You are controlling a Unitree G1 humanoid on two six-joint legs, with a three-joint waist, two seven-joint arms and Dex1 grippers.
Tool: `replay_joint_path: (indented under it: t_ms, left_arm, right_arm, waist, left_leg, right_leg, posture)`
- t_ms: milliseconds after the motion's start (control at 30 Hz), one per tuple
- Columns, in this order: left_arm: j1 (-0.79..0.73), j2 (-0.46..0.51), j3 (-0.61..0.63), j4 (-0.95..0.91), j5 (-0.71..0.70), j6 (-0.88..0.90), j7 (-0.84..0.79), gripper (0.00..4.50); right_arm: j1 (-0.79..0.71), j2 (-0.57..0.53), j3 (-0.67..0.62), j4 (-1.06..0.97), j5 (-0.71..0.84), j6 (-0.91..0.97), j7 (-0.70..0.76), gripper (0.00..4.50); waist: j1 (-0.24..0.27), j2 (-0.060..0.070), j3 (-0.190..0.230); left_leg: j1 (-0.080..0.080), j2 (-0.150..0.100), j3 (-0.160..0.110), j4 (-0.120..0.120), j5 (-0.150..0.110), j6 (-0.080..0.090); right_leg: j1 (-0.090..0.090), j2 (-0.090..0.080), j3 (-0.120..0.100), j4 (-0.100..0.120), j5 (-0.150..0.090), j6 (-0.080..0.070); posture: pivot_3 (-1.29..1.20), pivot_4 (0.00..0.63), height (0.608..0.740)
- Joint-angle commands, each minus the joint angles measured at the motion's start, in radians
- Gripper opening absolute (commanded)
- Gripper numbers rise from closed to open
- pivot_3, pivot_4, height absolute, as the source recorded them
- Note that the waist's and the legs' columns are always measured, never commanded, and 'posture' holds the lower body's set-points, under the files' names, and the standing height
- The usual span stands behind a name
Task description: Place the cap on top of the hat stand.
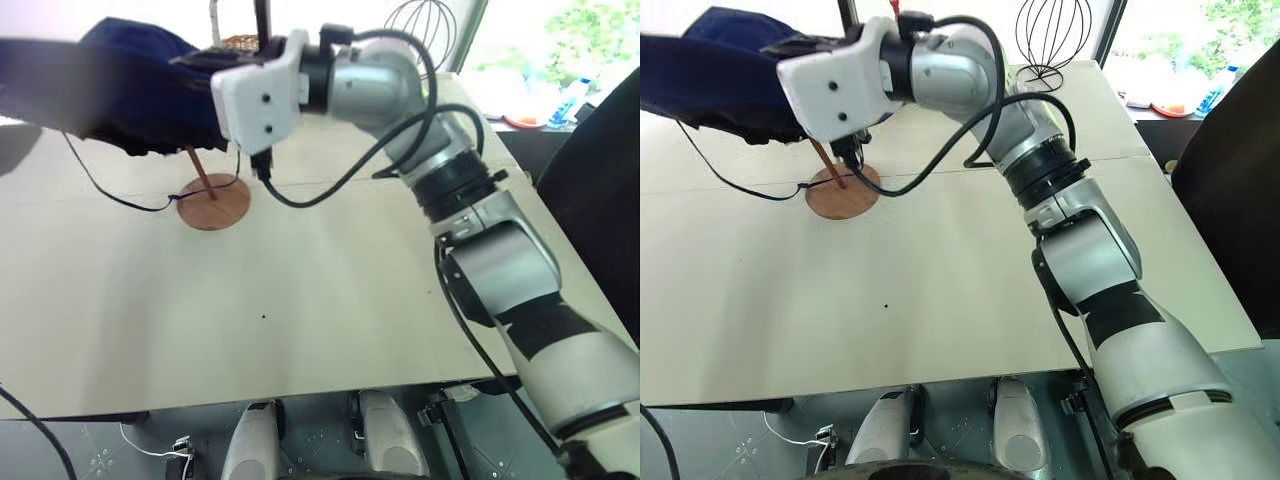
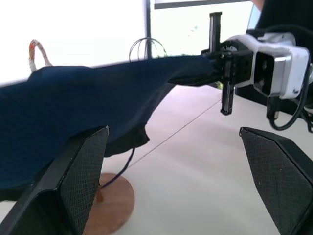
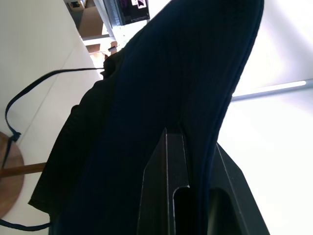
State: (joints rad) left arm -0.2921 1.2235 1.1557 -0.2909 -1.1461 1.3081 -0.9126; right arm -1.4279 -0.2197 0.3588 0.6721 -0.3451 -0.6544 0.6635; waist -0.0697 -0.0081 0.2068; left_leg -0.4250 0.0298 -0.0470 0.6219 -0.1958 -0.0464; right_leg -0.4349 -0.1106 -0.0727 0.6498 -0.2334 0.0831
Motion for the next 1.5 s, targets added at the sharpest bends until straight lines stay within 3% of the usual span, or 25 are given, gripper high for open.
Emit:
replay_joint_path:
  t_ms: [33,267,467,667,867,967,1200,1500]
  left_arm:
    - [0.035,0.052,0.200,-0.035,-0.040,0.133,0.008,4.50]
    - [0.149,0.110,0.434,0.007,0.051,0.270,-0.018,4.50]
    - [0.331,0.107,0.524,0.033,0.202,0.192,-0.107,4.50]
    - [0.483,0.103,0.578,0.101,0.329,0.083,-0.222,4.50]
    - [0.494,0.096,0.528,0.128,0.368,0.004,-0.259,4.50]
    - [0.470,0.081,0.470,0.129,0.359,-0.026,-0.257,4.50]
    - [0.437,0.063,0.357,0.135,0.364,-0.091,-0.263,4.50]
    - [0.369,0.109,0.240,0.213,0.392,-0.164,-0.284,4.50]
  right_arm:
    - [0.049,-0.010,0.019,-0.039,-0.019,-0.074,-0.035,0.10]
    - [0.156,-0.028,0.086,-0.061,-0.122,-0.221,-0.105,0.10]
    - [0.190,-0.062,0.156,-0.088,-0.392,-0.335,-0.329,0.10]
    - [0.148,-0.075,0.201,-0.040,-0.573,-0.331,-0.553,0.10]
    - [0.081,-0.058,0.204,0.030,-0.583,-0.293,-0.631,0.10]
    - [0.061,-0.061,0.202,0.060,-0.554,-0.297,-0.621,0.96]
    - [0.102,-0.094,0.191,0.012,-0.461,-0.323,-0.542,4.43]
    - [0.198,-0.179,0.158,-0.113,-0.331,-0.325,-0.427,4.48]
  waist:
    - [0.000,-0.001,0.000]
    - [-0.001,-0.002,0.000]
    - [-0.001,-0.002,0.000]
    - [-0.002,-0.004,-0.001]
    - [-0.002,-0.006,-0.002]
    - [-0.002,-0.007,-0.002]
    - [-0.002,-0.010,-0.002]
    - [-0.001,-0.011,-0.003]
  left_leg:
    - [0.000,0.000,0.000,0.000,0.000,0.000]
    - [0.000,0.001,0.000,0.000,0.000,0.000]
    - [0.001,0.001,0.000,0.000,0.000,0.000]
    - [0.000,0.001,0.001,-0.002,0.001,-0.002]
    - [0.000,0.001,0.001,-0.007,0.005,-0.009]
    - [0.001,0.001,0.001,-0.007,0.005,-0.009]
    - [0.001,0.002,0.001,-0.008,0.005,-0.009]
    - [0.001,0.003,0.001,-0.008,0.005,-0.009]
  right_leg:
    - [0.000,0.000,0.000,0.000,0.000,0.000]
    - [0.000,0.001,0.000,0.000,0.000,0.000]
    - [-0.001,0.001,0.001,0.000,-0.003,-0.002]
    - [-0.003,0.002,0.002,0.000,-0.002,-0.005]
    - [-0.005,0.002,0.003,0.000,-0.002,-0.006]
    - [-0.005,0.002,0.003,0.000,-0.002,-0.006]
    - [-0.004,0.003,0.003,0.000,-0.001,-0.007]
    - [-0.004,0.003,0.003,0.000,-0.001,-0.007]
  posture:
    - [0.00,0.150,0.735]
    - [0.00,0.150,0.735]
    - [0.00,0.150,0.735]
    - [0.00,0.150,0.735]
    - [0.00,0.150,0.735]
    - [0.00,0.150,0.735]
    - [0.00,0.150,0.735]
    - [0.00,0.150,0.735]
